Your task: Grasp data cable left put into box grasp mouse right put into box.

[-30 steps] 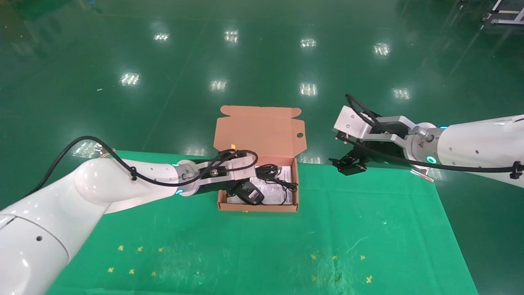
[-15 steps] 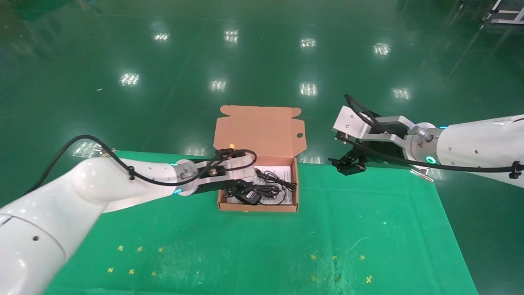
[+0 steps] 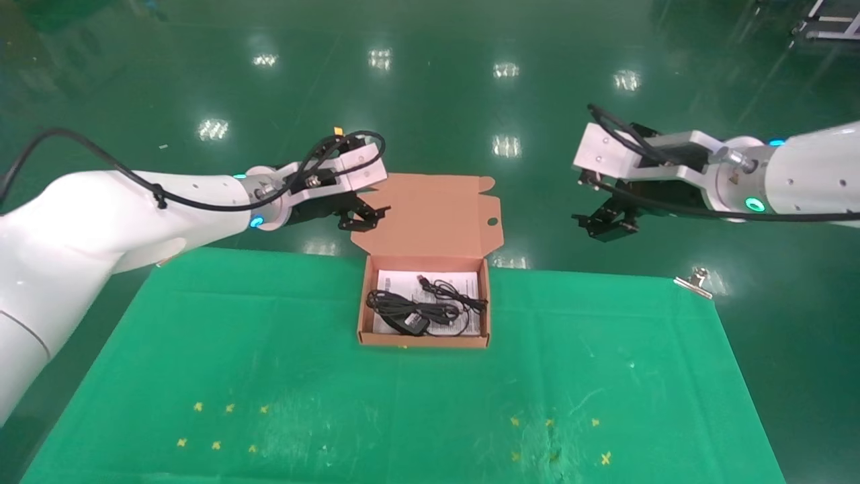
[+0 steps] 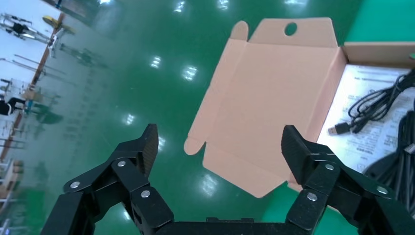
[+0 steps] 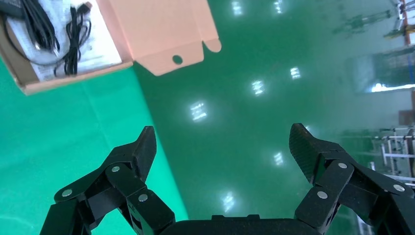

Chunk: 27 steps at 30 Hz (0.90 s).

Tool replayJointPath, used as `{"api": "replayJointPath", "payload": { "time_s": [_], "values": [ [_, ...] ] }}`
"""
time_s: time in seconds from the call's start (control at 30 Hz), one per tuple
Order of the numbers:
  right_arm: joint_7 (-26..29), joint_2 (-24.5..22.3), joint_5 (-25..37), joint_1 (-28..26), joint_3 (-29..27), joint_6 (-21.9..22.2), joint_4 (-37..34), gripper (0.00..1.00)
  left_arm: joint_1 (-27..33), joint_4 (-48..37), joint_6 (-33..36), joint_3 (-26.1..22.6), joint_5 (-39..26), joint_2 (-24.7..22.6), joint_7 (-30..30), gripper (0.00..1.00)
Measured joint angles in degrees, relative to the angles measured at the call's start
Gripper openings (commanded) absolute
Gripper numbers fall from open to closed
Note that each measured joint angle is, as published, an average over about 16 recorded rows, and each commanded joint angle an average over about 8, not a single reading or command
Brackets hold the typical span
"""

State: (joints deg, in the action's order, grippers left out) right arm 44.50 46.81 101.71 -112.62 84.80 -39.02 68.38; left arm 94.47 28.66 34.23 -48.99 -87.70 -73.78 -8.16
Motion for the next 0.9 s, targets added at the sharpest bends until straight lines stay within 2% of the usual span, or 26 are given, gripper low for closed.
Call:
{"api": "replayJointPath", "payload": {
  "time_s": [0.2, 0.67, 0.9],
  "values": [
    [-2.4, -0.7, -3.7, 3.0, -4.7, -4.0, 0.3, 1.0, -1.9, 3.1, 3.2, 2.4, 3.2, 2.8, 1.5, 1.0],
    [-10.5, -3.6, -18.2, 15.4, -21.3, -15.0, 1.6, 1.0, -9.9, 13.9, 15.7, 10.3, 14.2, 12.1, 6.0, 1.0],
    [-12.6, -4.3, -22.0, 18.6, -25.5, -17.8, 1.9, 1.0, -11.9, 16.7, 18.9, 12.3, 17.0, 14.5, 7.1, 1.0]
  ]
}}
